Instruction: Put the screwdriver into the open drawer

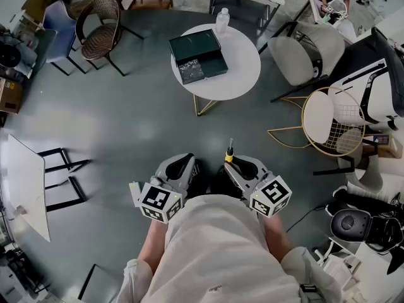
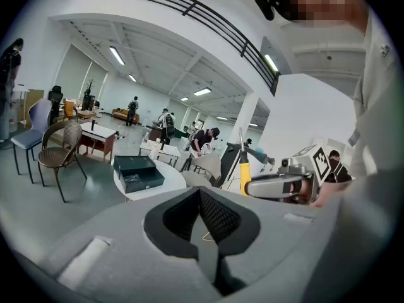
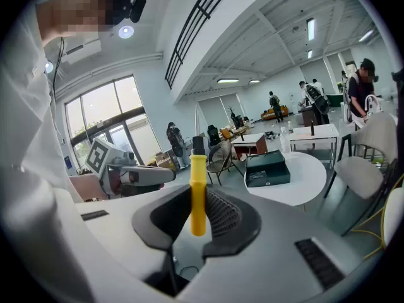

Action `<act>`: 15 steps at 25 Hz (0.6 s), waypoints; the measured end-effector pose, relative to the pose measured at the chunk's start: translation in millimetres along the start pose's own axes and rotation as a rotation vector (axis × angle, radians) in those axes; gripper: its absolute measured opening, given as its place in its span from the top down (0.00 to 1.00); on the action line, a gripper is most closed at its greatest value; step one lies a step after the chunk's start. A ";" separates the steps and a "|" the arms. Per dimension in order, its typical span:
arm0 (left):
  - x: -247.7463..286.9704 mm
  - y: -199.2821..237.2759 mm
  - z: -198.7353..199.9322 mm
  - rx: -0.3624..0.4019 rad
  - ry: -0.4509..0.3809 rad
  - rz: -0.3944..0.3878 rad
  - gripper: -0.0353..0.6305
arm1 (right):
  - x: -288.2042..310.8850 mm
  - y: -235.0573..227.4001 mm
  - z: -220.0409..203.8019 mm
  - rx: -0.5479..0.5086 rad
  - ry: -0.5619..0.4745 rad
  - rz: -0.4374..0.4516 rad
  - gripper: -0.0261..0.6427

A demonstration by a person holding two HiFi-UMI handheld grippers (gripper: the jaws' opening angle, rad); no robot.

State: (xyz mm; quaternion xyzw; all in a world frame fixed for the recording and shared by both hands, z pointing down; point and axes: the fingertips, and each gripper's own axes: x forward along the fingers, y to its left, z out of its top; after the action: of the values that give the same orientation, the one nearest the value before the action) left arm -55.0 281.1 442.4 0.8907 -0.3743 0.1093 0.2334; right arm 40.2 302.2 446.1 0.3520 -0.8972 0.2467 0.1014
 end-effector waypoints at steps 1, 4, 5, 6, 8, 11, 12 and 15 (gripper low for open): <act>-2.2 1.6 0.1 0.003 0.000 -0.001 0.93 | 1.3 1.6 0.3 0.001 0.000 -0.002 0.85; -9.6 8.5 1.1 0.005 -0.006 0.002 0.93 | 5.5 5.8 1.3 -0.005 0.000 -0.007 0.85; -12.1 11.8 1.7 0.004 -0.010 0.005 0.93 | 7.1 6.7 1.6 -0.010 0.001 -0.010 0.85; -14.4 15.0 2.2 0.003 -0.014 0.008 0.93 | 8.6 7.3 1.8 -0.016 0.001 -0.013 0.85; -18.4 20.3 3.3 0.002 -0.019 0.009 0.93 | 10.6 8.0 2.8 -0.022 -0.001 -0.020 0.85; -22.2 26.6 6.3 0.008 -0.021 0.009 0.93 | 13.7 7.9 7.2 -0.028 -0.009 -0.033 0.85; -23.3 28.8 7.4 0.009 -0.022 0.009 0.93 | 15.6 8.6 8.2 -0.029 -0.010 -0.030 0.85; -27.3 34.6 7.6 0.005 -0.026 0.007 0.93 | 21.9 13.9 8.4 -0.013 -0.009 -0.003 0.85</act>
State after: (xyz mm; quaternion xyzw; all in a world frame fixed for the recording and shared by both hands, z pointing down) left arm -98.7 273.0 437.3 0.8913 -0.3801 0.0995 0.2261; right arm 14.6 294.0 441.6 0.3538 -0.8987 0.2391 0.1000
